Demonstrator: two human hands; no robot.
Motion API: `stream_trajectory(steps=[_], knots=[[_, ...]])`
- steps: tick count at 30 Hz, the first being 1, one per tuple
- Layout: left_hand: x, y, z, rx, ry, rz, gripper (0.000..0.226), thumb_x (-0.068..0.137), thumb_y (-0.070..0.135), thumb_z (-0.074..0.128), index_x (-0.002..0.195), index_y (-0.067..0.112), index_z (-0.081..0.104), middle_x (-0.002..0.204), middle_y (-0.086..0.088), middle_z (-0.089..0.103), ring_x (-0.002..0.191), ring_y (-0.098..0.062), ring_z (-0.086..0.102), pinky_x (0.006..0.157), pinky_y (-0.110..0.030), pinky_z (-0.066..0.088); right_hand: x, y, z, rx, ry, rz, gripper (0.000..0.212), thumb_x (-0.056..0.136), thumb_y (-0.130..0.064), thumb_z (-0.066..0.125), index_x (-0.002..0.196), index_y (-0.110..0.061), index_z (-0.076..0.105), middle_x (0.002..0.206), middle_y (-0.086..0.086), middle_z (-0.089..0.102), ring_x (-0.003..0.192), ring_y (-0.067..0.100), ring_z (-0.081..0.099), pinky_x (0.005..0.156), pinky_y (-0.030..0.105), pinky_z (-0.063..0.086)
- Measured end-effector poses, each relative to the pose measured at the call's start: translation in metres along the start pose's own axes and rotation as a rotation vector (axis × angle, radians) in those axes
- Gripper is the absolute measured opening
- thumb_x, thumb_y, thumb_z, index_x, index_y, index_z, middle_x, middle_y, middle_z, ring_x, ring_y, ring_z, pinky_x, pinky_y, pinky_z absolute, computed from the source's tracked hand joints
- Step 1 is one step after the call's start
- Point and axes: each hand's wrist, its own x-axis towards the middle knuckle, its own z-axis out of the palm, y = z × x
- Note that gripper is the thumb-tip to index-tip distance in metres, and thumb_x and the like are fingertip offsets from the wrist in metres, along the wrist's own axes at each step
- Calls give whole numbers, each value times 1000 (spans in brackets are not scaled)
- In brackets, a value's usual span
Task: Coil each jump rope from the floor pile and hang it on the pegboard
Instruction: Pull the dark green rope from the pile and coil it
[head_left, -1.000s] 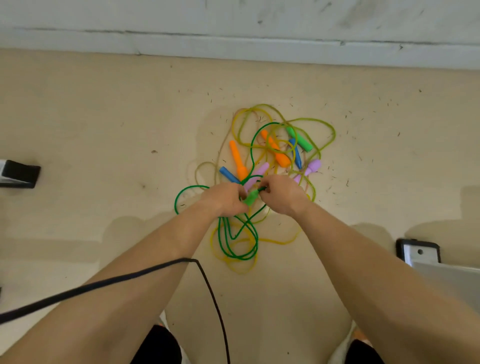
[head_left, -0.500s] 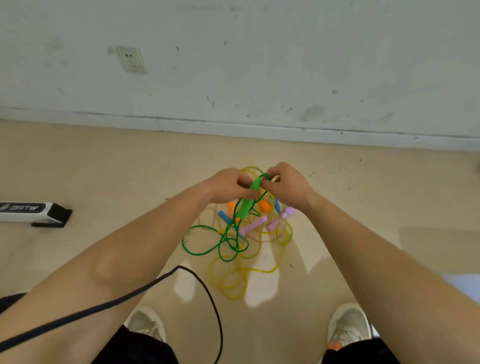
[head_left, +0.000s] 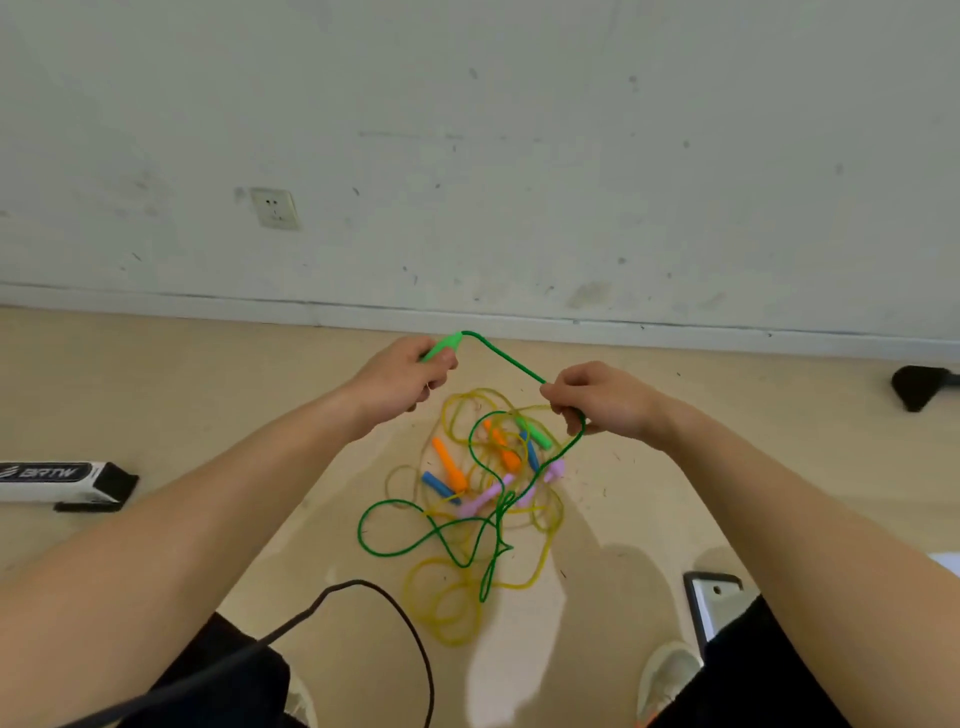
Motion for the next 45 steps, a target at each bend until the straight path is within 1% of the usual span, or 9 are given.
stream_trajectory(steps=[3,10,14,17,24,28,33,39,45], knots=[[-11,-9,13,-120,29,-17,21,103,27,50,89,13,57,67,1,46,54,-12,38,54,-28,32,-4,2,10,-1,-6,25,23,99,-22,53,79,-12,55,74,8,61,70,19,58,77,44,57],[-23,-21,54,-116,-206,12,18,79,18,84,82,14,67,82,-2,65,75,-11,59,69,-25,46,-2,-33,31,878,34,-135,18,103,-13,48,88,-9,56,68,5,54,61,18,60,67,43,60],[-17,-31,70,-31,-35,16,19,85,22,77,93,14,63,86,8,72,92,-18,70,91,-40,54,5,-38,24,1164,19,-139,21,104,-12,43,89,-8,57,62,-1,49,52,11,54,57,33,57],[-13,-26,61,-128,-68,-97,25,97,27,62,79,15,50,73,-5,69,83,-35,74,79,-42,55,10,-36,24,1227,90,-142,23,105,-15,42,95,-5,60,68,2,54,61,13,61,64,34,59],[-11,10,41,-786,8,-171,33,102,33,54,74,17,46,58,5,44,61,-19,68,78,-54,58,17,-4,56,824,41,69,52,103,-43,26,125,-16,65,119,3,71,121,24,60,103,46,42],[-9,24,26,-1037,72,-187,33,100,38,53,76,16,48,58,4,45,59,-16,67,67,-50,62,9,10,92,602,-334,60,57,99,-39,20,107,-18,73,116,0,73,119,15,60,101,40,33],[-5,21,-2,-1118,250,-195,35,99,44,54,83,13,50,59,3,46,55,-15,66,64,-46,62,5,37,107,200,-358,184,40,103,-38,33,85,-16,62,96,-1,69,102,12,60,95,39,39],[-1,-20,-7,-392,364,-163,24,102,31,54,86,14,50,74,-2,52,54,-19,67,63,-38,61,9,47,83,222,-160,232,22,104,-12,40,92,-5,58,89,16,69,63,21,64,61,30,57],[-12,-48,33,-23,-101,28,2,99,20,59,98,20,57,98,-1,70,90,-17,64,74,-30,50,9,4,53,860,-1,155,23,106,-6,35,96,-4,55,80,14,73,66,26,73,61,30,62]])
